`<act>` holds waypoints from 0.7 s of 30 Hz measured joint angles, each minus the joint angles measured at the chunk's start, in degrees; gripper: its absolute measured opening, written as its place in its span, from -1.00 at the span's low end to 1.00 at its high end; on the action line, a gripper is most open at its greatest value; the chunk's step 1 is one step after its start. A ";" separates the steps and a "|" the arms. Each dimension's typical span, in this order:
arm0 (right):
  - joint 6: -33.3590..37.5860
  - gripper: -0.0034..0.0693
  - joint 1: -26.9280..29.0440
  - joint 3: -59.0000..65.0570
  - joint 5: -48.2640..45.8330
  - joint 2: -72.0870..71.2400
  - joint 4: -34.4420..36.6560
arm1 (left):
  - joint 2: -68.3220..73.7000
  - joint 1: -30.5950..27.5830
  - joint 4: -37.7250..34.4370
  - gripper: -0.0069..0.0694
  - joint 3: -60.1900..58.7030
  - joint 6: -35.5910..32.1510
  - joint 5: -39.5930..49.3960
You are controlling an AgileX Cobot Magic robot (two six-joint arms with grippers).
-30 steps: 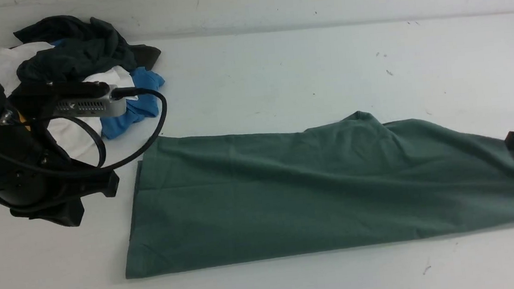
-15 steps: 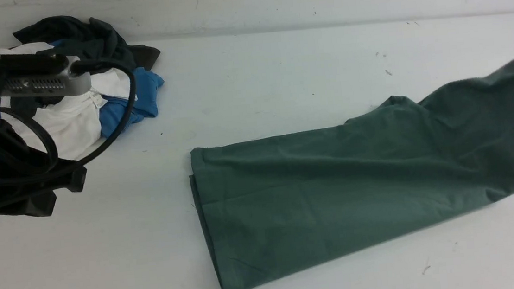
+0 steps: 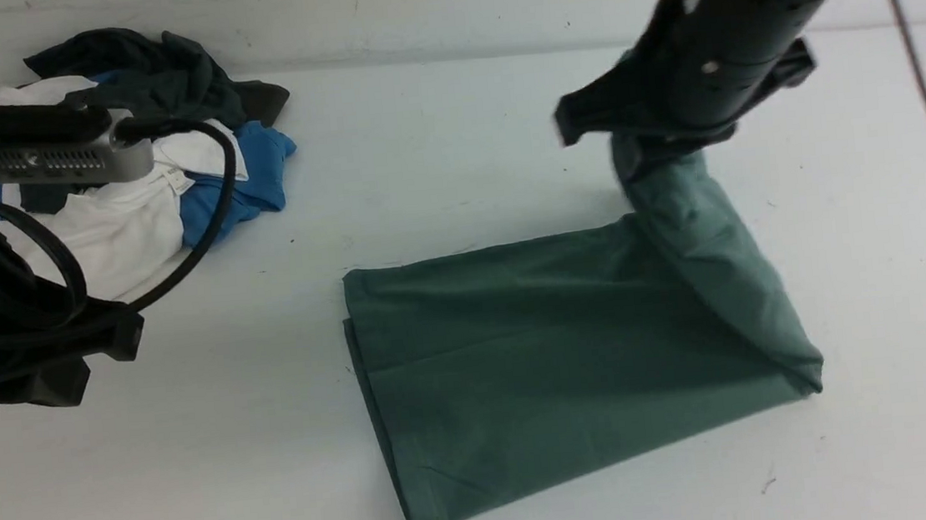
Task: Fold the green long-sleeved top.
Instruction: Use the right arm to drag the right edge of the fabric to the left and folds it over the left edge
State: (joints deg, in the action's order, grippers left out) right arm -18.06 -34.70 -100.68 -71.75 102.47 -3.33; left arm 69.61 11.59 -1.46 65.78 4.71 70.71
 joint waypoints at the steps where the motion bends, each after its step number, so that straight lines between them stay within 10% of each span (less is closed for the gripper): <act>1: 0.00 -0.79 0.00 0.00 0.00 0.16 0.00 | 0.00 0.00 0.00 -0.83 0.00 0.00 0.00; 14: -10.02 -0.72 -11.98 0.00 6.64 13.01 3.33 | -0.17 0.00 -2.05 -0.83 0.00 -1.22 0.07; 21: -10.09 0.05 -12.69 0.00 11.50 16.03 12.49 | -0.17 0.00 -2.95 -0.83 0.00 -1.40 0.09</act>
State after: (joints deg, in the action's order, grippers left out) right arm -28.15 -47.39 -100.68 -60.25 118.49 9.16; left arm 69.44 11.59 -4.41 65.78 3.32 70.79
